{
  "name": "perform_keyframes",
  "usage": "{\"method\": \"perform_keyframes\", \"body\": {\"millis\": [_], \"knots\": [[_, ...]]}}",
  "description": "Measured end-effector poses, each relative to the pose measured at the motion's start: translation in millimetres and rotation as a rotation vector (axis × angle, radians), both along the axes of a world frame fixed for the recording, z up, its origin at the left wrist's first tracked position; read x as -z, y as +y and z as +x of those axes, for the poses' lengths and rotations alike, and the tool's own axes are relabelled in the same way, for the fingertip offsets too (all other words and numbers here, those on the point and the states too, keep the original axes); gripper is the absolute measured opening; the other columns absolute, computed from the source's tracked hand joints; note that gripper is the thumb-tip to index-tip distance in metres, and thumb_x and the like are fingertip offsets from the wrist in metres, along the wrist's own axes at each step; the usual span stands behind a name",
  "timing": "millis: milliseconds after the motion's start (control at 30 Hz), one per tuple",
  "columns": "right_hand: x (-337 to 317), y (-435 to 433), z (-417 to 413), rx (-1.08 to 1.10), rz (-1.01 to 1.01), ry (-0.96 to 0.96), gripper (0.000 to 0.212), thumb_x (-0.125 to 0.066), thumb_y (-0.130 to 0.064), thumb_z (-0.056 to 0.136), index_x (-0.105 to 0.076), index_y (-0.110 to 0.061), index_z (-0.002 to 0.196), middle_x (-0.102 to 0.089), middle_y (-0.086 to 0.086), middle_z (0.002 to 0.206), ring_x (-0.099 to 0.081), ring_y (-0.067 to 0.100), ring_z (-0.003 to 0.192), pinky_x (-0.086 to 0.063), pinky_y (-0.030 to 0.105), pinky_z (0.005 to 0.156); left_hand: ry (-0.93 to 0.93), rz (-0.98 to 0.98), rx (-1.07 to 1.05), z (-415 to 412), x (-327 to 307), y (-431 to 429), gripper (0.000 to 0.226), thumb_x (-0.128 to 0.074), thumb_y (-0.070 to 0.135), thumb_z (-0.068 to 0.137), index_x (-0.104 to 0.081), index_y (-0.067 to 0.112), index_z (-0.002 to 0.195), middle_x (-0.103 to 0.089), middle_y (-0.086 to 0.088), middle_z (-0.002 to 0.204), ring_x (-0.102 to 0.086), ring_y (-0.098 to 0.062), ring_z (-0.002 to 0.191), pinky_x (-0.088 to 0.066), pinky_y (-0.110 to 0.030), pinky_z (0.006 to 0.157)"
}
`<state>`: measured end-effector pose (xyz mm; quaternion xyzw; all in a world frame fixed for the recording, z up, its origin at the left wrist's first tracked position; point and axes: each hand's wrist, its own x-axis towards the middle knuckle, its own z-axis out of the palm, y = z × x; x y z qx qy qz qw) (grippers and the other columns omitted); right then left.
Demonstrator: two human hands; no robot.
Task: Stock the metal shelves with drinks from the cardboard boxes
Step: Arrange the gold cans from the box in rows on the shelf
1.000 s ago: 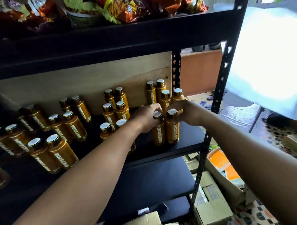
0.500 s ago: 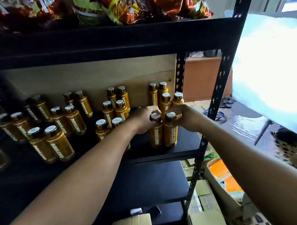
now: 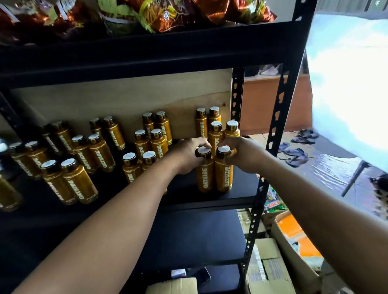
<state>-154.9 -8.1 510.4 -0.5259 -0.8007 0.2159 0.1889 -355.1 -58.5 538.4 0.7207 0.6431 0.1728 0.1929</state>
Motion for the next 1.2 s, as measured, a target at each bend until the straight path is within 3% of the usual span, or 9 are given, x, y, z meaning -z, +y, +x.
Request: {"method": "perform_keyframes", "body": {"millis": [333,500,667,933,1200], "knots": [[-6,-5,0,-0.036,0.028,0.003,0.043,-0.078,-0.024,0.086,-0.063,-0.039,0.123,-0.066,-0.002,0.124,-0.06,0.019,0.107,-0.053,0.037,0.086,-0.054,-0.003,0.026,-3,2,2,0.042,-0.072,0.023,0.093,-0.058,0.035,0.131,-0.049,0.002,0.149,-0.05,-0.017,0.125,-0.039,-0.028,0.086],[-7,-6,0,-0.019,0.03,-0.002,0.042,-0.077,-0.023,0.087,-0.063,-0.037,0.123,-0.065,-0.002,0.122,-0.059,0.019,0.106,-0.052,0.036,0.084,-0.042,0.015,0.023,-3,4,5,0.042,-0.073,0.024,0.092,-0.057,0.037,0.129,-0.052,0.002,0.147,-0.051,-0.014,0.115,-0.04,-0.029,0.084],[-6,-7,0,-0.017,0.025,-0.014,0.043,-0.076,-0.023,0.089,-0.061,-0.036,0.127,-0.064,-0.001,0.124,-0.06,0.02,0.105,-0.05,0.032,0.078,-0.042,0.023,0.021,-4,7,7,0.041,-0.073,0.025,0.092,-0.057,0.039,0.127,-0.053,0.002,0.145,-0.053,-0.019,0.123,-0.042,-0.03,0.085],[-8,-10,-1,0.003,0.015,0.003,0.045,-0.077,-0.022,0.089,-0.061,-0.034,0.129,-0.063,0.0,0.126,-0.057,0.019,0.106,-0.046,0.032,0.081,-0.066,0.026,0.018,-6,11,8,0.04,-0.073,0.024,0.092,-0.058,0.04,0.126,-0.055,0.001,0.143,-0.055,-0.02,0.122,-0.049,-0.035,0.09],[-9,-12,-1,-0.001,0.026,-0.021,0.044,-0.076,-0.025,0.09,-0.061,-0.033,0.13,-0.063,0.001,0.126,-0.057,0.022,0.112,-0.048,0.035,0.087,-0.062,0.037,0.016,-4,12,8,0.041,-0.071,0.022,0.093,-0.057,0.04,0.127,-0.056,0.001,0.142,-0.055,-0.018,0.119,-0.047,-0.032,0.085]]}}
